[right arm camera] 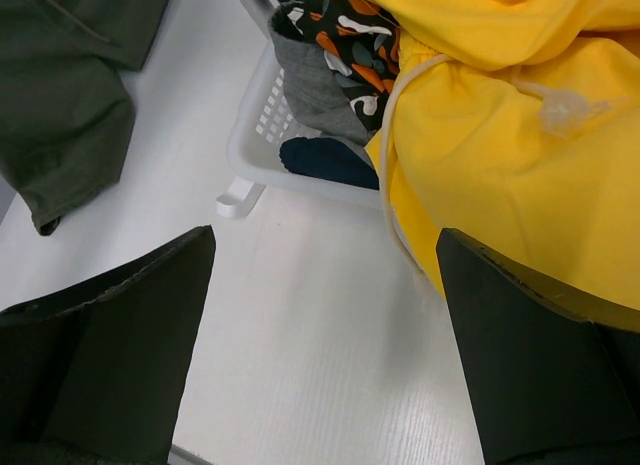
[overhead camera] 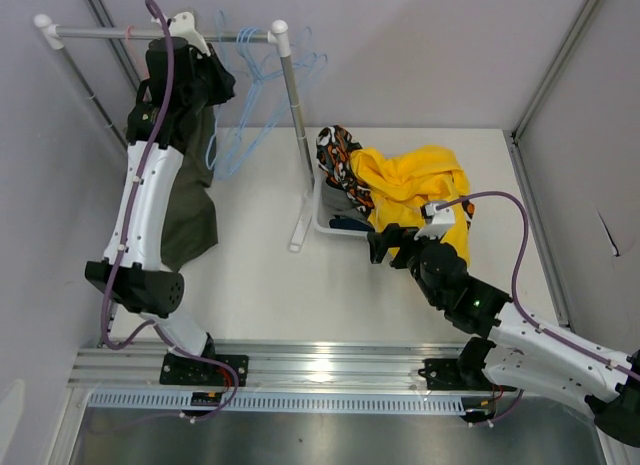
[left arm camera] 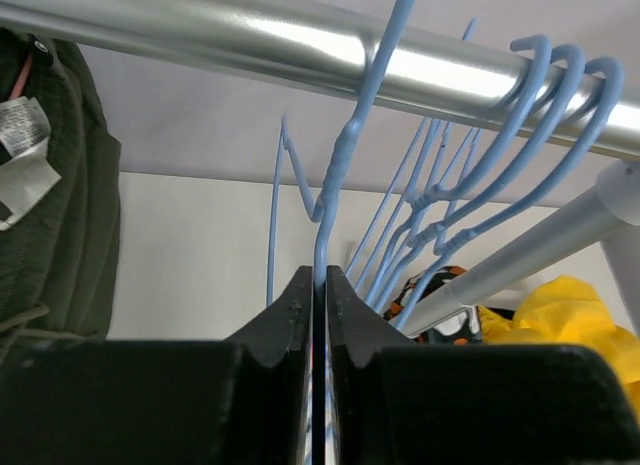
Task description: Remove the shorts from the hanger
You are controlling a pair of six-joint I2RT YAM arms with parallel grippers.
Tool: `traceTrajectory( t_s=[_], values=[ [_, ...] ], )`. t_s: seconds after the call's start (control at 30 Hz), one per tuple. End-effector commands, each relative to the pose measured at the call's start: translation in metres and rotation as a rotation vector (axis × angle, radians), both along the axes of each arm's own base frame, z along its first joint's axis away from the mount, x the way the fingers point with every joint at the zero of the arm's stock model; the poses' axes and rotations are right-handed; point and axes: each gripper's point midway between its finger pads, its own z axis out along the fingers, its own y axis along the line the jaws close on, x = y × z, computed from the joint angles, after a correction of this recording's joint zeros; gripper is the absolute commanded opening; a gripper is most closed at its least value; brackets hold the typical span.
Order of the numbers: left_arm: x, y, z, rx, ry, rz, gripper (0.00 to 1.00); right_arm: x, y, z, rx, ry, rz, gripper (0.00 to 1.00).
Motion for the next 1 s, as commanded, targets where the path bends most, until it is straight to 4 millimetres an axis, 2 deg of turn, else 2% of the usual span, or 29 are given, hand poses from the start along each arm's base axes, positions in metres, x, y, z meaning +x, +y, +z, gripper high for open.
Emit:
traceTrajectory(
  t_s=[0.0, 0.07, 0.1, 0.2, 0.27, 0.4, 0.43, 0.57, 0.7, 0.8, 0.9, 0.97],
  values=[
    [-0.014, 0.008, 0.025, 0.022, -0.070, 0.027, 0.25, 0.003, -0.004, 0.003, -0.001, -0.019, -0.030, 0.99],
    [-0.019, 0.010, 0.025, 0.037, -0.069, 0.030, 0.40, 0.004, -0.003, 0.002, -0.006, -0.017, -0.028, 0.99],
    [-0.026, 0.015, 0.034, 0.042, -0.089, 0.046, 0.56, 0.003, -0.002, -0.001, -0.010, -0.011, -0.024, 1.00],
    [-0.037, 0.025, 0.043, 0.075, -0.107, 0.081, 0.79, 0.003, -0.002, -0.005, -0.004, -0.002, -0.025, 0.99],
    [-0.048, 0.034, 0.054, 0.097, -0.125, 0.107, 0.85, 0.001, -0.002, -0.005, 0.005, 0.000, -0.022, 0.99],
    [-0.060, 0.069, 0.067, 0.106, -0.123, 0.202, 0.87, -0.002, -0.005, -0.005, 0.013, -0.002, -0.021, 0.99],
    [-0.063, 0.085, 0.069, 0.099, -0.120, 0.250, 0.87, -0.003, -0.006, -0.005, 0.011, -0.003, -0.020, 1.00],
    [-0.074, 0.115, 0.070, 0.127, -0.108, 0.361, 0.86, -0.006, -0.011, -0.008, 0.002, -0.001, -0.024, 0.99],
    [-0.076, 0.140, 0.059, 0.173, -0.066, 0.466, 0.83, -0.008, -0.012, -0.014, -0.009, 0.006, -0.016, 0.99],
    [-0.072, 0.145, 0.046, 0.182, -0.036, 0.488, 0.81, -0.009, -0.011, -0.015, -0.016, 0.008, -0.009, 0.99],
    [-0.061, 0.147, 0.025, 0.189, 0.007, 0.501, 0.80, -0.008, -0.012, -0.016, -0.019, 0.005, -0.008, 0.99],
    [-0.057, 0.162, 0.012, 0.196, 0.038, 0.546, 0.80, -0.008, -0.012, -0.019, -0.024, 0.007, -0.008, 0.99]
  ],
)
